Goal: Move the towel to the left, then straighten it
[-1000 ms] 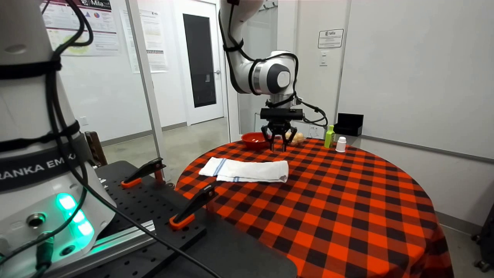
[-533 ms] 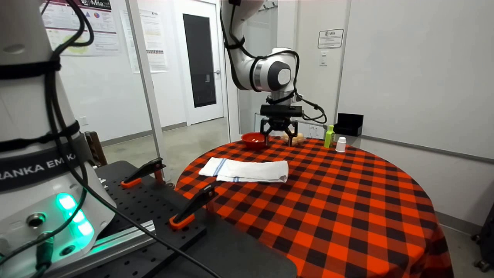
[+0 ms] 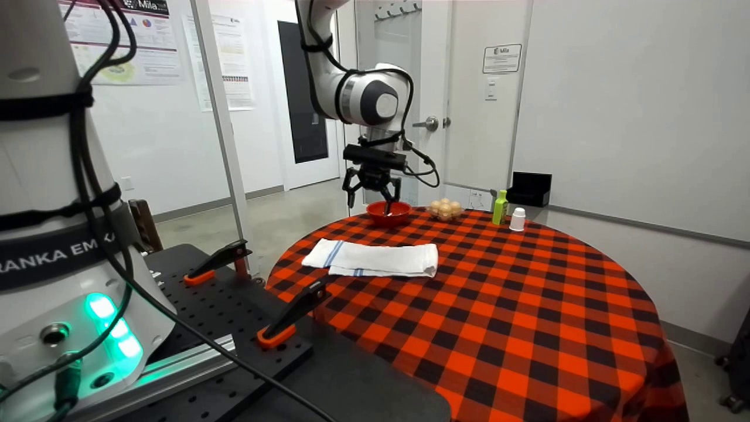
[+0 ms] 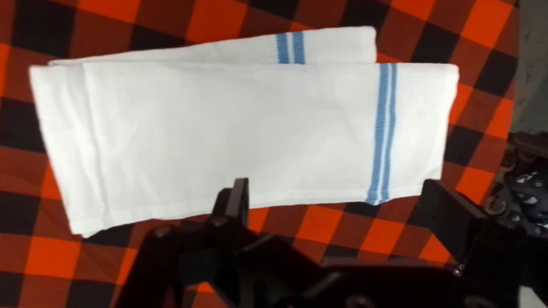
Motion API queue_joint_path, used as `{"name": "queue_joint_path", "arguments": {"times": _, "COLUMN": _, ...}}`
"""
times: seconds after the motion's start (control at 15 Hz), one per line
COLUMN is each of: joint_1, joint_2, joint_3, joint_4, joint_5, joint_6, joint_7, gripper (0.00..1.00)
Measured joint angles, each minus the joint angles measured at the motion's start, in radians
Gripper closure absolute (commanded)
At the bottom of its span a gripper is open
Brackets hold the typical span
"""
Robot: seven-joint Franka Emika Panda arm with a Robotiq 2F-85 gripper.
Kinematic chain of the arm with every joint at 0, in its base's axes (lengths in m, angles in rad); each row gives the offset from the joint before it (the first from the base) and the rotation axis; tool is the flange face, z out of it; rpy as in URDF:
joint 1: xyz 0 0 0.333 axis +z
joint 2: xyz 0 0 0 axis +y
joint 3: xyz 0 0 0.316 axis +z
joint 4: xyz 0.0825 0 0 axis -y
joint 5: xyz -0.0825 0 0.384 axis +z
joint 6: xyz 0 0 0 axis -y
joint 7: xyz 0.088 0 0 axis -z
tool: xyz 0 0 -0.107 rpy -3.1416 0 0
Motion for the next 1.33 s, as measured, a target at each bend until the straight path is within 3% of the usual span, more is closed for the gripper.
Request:
{"name": "queue_joint_path", "arguments": {"times": 0.27, "joint_1": 0.074, "joint_2": -0.07, "joint_3": 0.013, "joint_4": -0.109, "joint_5": 0.013, "joint_6": 0.022, "joint_7": 0.079, "gripper": 0.0}}
{"name": "queue_joint_path", "arguments": {"times": 0.47, "joint_1": 0.16, "joint_2": -0.097, "joint_3": -0.016, "joint_4": -0.202, "joint_5": -0.017, "joint_6": 0.143, "joint_7": 0.154, "gripper": 0.0}}
{"name": "queue_joint_path", "arguments": {"times": 0.67, "joint_1": 0.286, "joint_2": -0.097, "joint_3": -0.11, "joint_4": -0.28, "joint_5": -0.112, "joint_6": 0.32, "joint_7": 0.258, "gripper": 0.0}}
{"name": "queue_joint_path", "arguments": {"times": 0.87, "joint_1": 0.433, "joint_2": -0.095, "joint_3": -0.239, "joint_4": -0.318, "joint_5": -0.178, "joint_6": 0.421, "joint_7": 0.354, "gripper": 0.0}}
{"name": "queue_joint_path", "arguments": {"times": 1.07, "joint_1": 0.561, "joint_2": -0.091, "joint_3": -0.344, "joint_4": -0.317, "joint_5": -0.2, "joint_6": 0.436, "joint_7": 0.41, "gripper": 0.0}}
{"name": "queue_joint_path", "arguments": {"times": 1.33, "joint_1": 0.644, "joint_2": -0.089, "joint_3": -0.389, "joint_4": -0.312, "joint_5": -0.2, "joint_6": 0.426, "joint_7": 0.454, "gripper": 0.0}}
